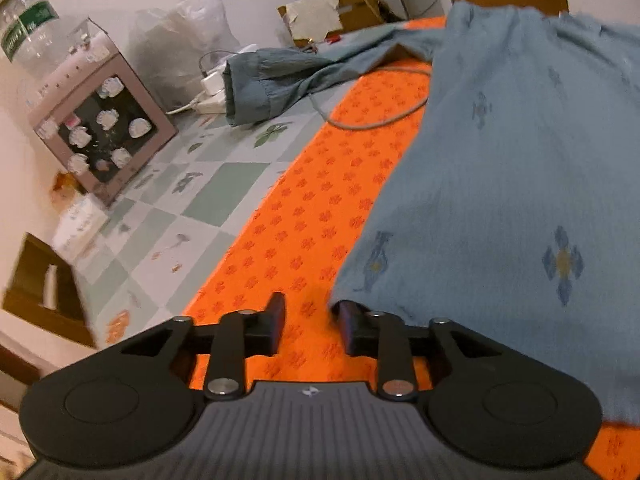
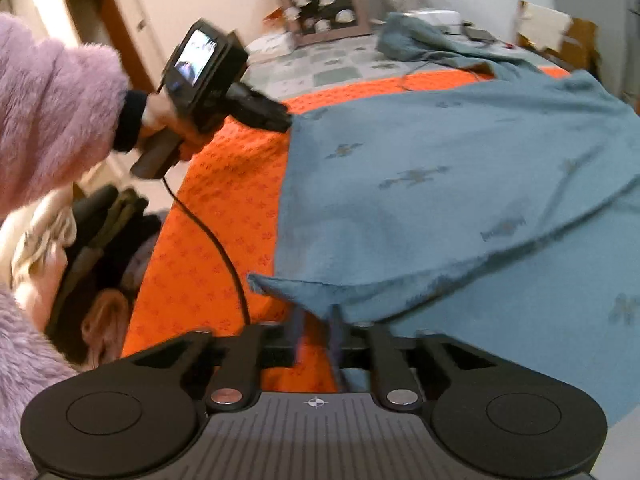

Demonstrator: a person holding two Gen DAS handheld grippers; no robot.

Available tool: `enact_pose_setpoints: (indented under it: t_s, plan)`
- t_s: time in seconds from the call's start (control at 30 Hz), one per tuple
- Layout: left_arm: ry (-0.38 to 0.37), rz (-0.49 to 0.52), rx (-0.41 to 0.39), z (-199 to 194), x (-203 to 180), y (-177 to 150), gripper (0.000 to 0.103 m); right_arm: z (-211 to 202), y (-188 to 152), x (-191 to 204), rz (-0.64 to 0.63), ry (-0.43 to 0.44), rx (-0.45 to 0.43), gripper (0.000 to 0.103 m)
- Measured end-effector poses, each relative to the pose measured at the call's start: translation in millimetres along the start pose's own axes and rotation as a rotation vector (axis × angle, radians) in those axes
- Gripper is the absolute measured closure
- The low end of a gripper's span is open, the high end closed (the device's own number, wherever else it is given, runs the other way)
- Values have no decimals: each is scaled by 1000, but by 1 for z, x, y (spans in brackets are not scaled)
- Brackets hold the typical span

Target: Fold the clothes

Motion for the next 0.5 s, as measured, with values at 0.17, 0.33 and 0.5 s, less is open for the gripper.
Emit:
enact_pose_setpoints:
  t_s: [0.17,0.33,0.5]
  plan:
    - [63,-88,35,-42,-1,-14,42,-34,-21,-3,71,-61,-111,54]
    - [48,-123,2,-96,-36,-20,37,-74,-58,-18,176,-171,-179,54]
    - [-6,-122,-35,-130,-85,-25,36,-102,-102,-42,269,-296,-191,54]
Point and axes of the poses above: each gripper's, at about its wrist camera, not at the fingertips, and z roughly the way its jaws point, x to its left, y to its top, the point moved 8 cm from there along z, roughly the way its jaws point, and after that the axes turned 8 degrees about -y, right-handed, at the moved point
